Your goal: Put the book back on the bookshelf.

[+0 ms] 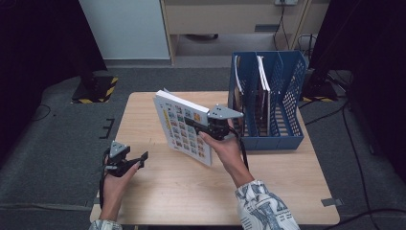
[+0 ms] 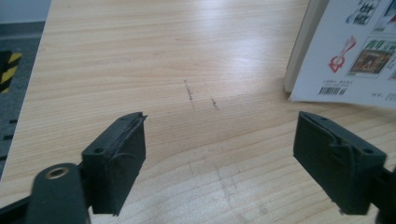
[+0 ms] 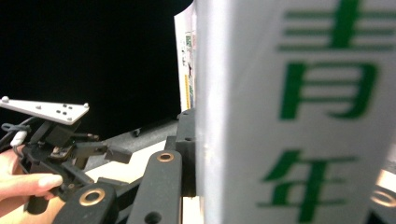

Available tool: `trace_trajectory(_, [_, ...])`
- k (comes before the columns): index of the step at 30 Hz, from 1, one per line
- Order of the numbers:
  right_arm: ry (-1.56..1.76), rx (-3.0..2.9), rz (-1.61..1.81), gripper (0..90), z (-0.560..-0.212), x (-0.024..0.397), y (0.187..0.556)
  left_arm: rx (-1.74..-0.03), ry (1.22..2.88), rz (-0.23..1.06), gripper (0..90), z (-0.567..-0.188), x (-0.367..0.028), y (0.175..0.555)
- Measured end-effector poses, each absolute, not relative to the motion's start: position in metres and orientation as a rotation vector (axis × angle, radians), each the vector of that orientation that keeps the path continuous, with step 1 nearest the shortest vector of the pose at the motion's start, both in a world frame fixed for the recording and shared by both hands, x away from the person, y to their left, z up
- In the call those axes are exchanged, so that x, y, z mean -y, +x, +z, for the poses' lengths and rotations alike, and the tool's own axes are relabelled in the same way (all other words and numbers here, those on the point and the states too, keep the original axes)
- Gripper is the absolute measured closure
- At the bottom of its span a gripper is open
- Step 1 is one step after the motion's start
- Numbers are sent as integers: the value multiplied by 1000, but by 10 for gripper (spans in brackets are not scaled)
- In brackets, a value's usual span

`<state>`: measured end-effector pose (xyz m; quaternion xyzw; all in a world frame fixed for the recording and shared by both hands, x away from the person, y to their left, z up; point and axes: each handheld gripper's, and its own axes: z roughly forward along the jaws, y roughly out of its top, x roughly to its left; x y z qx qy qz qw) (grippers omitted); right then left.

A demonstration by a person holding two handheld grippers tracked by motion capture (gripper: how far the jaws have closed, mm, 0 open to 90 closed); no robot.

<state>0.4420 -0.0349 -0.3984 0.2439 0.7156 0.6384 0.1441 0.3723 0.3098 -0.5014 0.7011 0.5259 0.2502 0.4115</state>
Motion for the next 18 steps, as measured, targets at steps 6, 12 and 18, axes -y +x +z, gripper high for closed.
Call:
trace_trajectory(6, [729, -2036, 1838, 741, -395, 39, 444, -1319, 1815, 595, 89, -507, -308, 373])
trace_trajectory(12, [732, -2031, 1826, 741, -393, 42, 442, -1324, 1823, 600, 84, -509, -310, 373])
trace_trajectory(18, [736, -2011, 1836, 741, -388, 45, 441, -1331, 1831, 596, 84, -510, -311, 373])
